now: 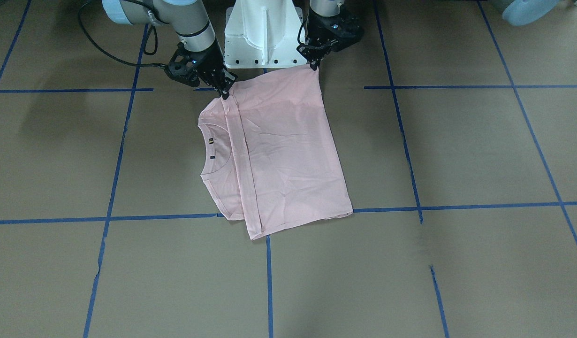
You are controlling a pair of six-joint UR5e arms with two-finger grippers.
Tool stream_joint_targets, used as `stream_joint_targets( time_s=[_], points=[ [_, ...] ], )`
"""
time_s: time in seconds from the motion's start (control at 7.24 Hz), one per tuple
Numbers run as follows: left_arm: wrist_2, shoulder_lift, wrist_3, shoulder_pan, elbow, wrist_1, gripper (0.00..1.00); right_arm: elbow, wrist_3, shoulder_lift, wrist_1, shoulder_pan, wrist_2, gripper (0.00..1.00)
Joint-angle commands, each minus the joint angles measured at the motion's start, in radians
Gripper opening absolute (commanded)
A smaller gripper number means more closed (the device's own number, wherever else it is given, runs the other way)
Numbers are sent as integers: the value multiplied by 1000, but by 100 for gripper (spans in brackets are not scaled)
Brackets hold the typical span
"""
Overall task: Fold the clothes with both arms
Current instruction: 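Lift the near edge with both grippers and fold it over toward the far edge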
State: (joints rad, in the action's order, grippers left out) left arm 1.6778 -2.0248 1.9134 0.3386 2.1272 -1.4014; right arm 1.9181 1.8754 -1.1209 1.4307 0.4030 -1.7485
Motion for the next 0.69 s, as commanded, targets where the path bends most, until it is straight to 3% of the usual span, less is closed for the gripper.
stream_joint_targets(
  time_s=[0.0,0.41,0.55],
  points=[
    [2,-9,-42,78,-99,-138,0,-161,-25,76,-149,92,3,0],
    [2,-9,-43,126,-199,-290,0,-264,-47,125,-210,137,3,0],
    [2,-26,-80,173,-231,-316,0,-366,-77,200,-210,169,0,0]
  ],
)
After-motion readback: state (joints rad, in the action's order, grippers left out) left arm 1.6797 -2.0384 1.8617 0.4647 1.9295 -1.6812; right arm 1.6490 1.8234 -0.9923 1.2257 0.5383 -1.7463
